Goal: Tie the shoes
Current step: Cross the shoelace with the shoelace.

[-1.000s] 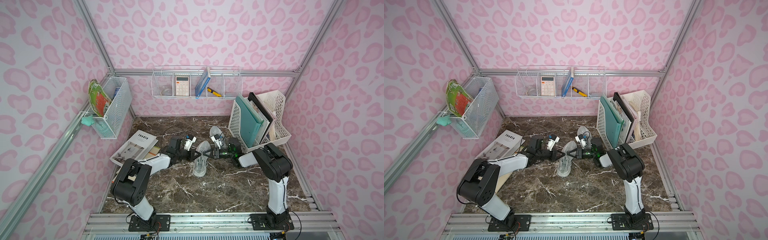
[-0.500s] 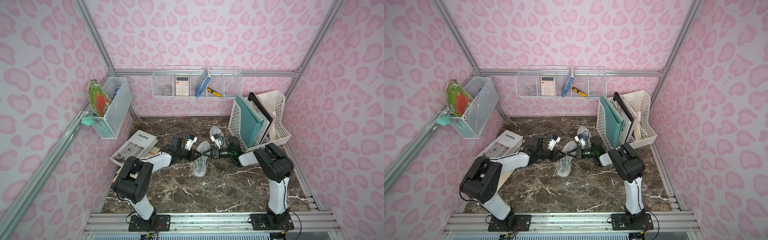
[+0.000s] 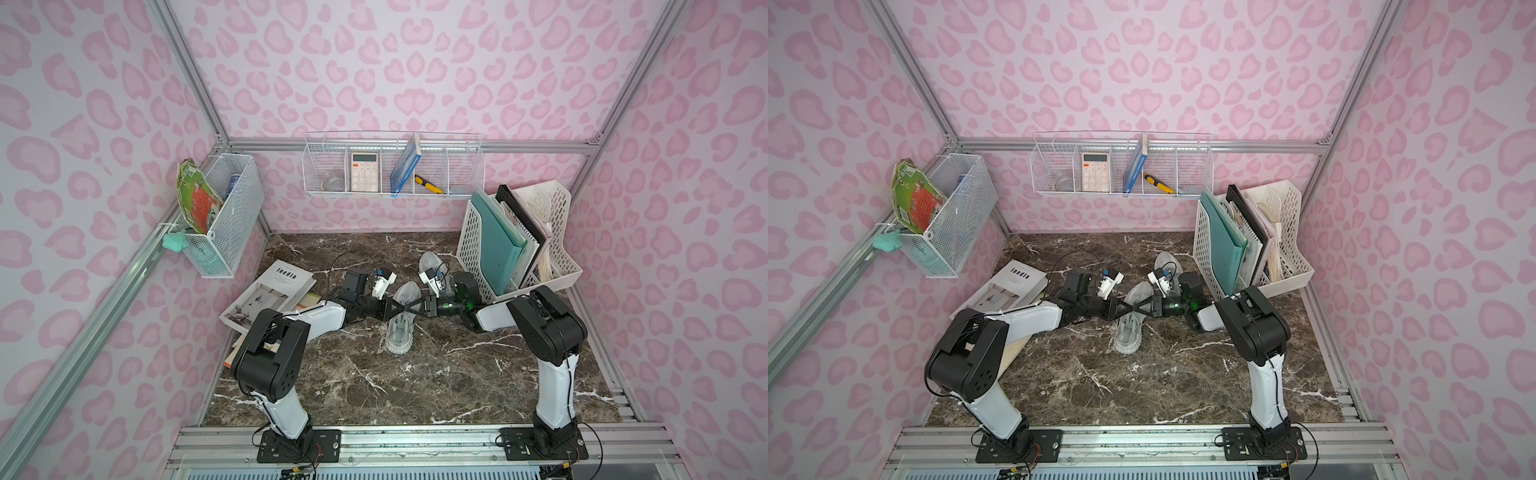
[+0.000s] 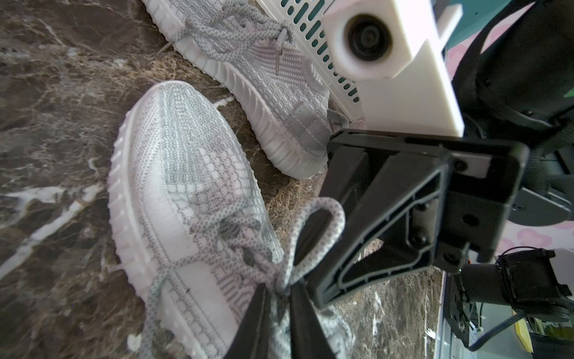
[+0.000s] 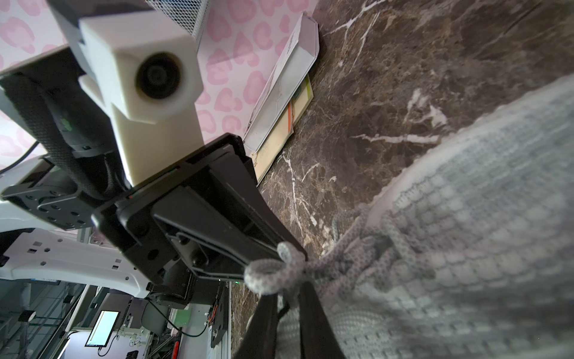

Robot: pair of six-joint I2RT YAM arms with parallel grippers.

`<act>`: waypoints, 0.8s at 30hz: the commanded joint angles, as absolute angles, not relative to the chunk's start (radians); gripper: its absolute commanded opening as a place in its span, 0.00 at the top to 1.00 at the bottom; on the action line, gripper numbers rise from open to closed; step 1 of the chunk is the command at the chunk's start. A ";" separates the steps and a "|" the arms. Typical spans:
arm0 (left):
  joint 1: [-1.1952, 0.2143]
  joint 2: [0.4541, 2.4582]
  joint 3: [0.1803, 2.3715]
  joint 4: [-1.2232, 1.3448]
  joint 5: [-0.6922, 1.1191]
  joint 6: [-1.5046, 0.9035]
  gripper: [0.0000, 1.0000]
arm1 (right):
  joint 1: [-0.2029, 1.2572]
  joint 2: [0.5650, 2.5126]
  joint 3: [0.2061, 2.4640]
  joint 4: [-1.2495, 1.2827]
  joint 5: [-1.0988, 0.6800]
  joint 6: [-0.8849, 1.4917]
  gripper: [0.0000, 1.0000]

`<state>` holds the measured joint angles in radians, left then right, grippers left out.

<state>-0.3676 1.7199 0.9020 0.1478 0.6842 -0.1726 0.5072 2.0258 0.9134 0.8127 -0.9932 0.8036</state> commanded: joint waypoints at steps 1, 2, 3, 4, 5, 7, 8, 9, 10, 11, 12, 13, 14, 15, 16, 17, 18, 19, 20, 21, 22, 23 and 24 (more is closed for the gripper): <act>-0.367 1.697 0.897 0.130 0.673 -0.152 0.79 | 0.503 1.995 0.926 0.716 -0.963 0.707 0.79; -0.367 1.693 0.897 0.126 0.673 -0.152 0.78 | 0.503 1.993 0.934 0.687 -0.956 0.688 0.78; -0.367 1.690 0.895 0.126 0.672 -0.153 0.77 | 0.503 1.991 0.938 0.677 -0.953 0.680 0.77; -0.367 1.686 0.893 0.124 0.672 -0.152 0.76 | 0.503 1.992 0.943 0.668 -0.952 0.673 0.77; -0.367 1.683 0.892 0.120 0.669 -0.150 0.74 | 0.506 1.993 0.943 0.668 -0.953 0.673 0.77; -0.367 1.680 0.891 0.112 0.666 -0.146 0.71 | 0.510 1.995 0.949 0.669 -0.956 0.674 0.76; -0.368 1.678 0.890 0.112 0.664 -0.145 0.70 | 0.513 1.996 0.953 0.662 -0.955 0.669 0.75; -0.367 1.676 0.887 0.112 0.663 -0.145 0.69 | 0.514 1.997 0.958 0.653 -0.952 0.662 0.75; -0.367 1.672 0.885 0.112 0.662 -0.144 0.68 | 0.515 2.000 0.961 0.644 -0.948 0.656 0.74; -0.367 1.670 0.883 0.111 0.661 -0.143 0.68 | 0.515 2.002 0.964 0.638 -0.949 0.654 0.74; -0.365 1.666 0.881 0.106 0.660 -0.139 0.67 | 0.516 2.004 0.967 0.641 -0.949 0.655 0.74; -0.365 1.665 0.877 0.104 0.657 -0.137 0.66 | 0.517 2.005 0.969 0.643 -0.950 0.658 0.74; -0.364 1.661 0.871 0.104 0.656 -0.136 0.65 | 0.519 2.007 0.972 0.646 -0.952 0.658 0.74; -0.362 1.659 0.869 0.104 0.655 -0.136 0.65 | 0.520 2.007 0.974 0.645 -0.954 0.658 0.74; -0.361 1.657 0.865 0.104 0.652 -0.136 0.64 | 0.523 2.006 0.976 0.644 -0.954 0.657 0.74; -0.360 1.653 0.863 0.103 0.651 -0.136 0.64 | 0.526 2.008 0.978 0.645 -0.956 0.657 0.73; -0.359 1.651 0.859 0.101 0.645 -0.135 0.63 | 0.526 2.010 0.980 0.643 -0.957 0.655 0.73; -0.359 1.649 0.856 0.101 0.643 -0.133 0.63 | 0.528 2.010 0.979 0.643 -0.956 0.655 0.73; -0.357 1.645 0.854 0.099 0.641 -0.130 0.63 | 0.530 2.012 0.981 0.642 -0.956 0.655 0.73; -0.357 1.645 0.854 0.096 0.639 -0.129 0.63 | 0.531 2.014 0.984 0.642 -0.957 0.655 0.74; -0.357 1.644 0.855 0.095 0.639 -0.128 0.63 | 0.531 2.013 0.985 0.638 -0.957 0.652 0.76; -0.357 1.643 0.854 0.093 0.638 -0.125 0.62 | 0.533 2.013 0.988 0.631 -0.954 0.648 0.79; -0.357 1.642 0.855 0.093 0.637 -0.126 0.62 | 0.533 2.013 0.988 0.628 -0.951 0.647 0.82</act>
<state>-0.3592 1.6497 0.8551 0.1051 0.6407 -0.1467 0.5304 2.0109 0.9794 0.6365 -0.9531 0.6632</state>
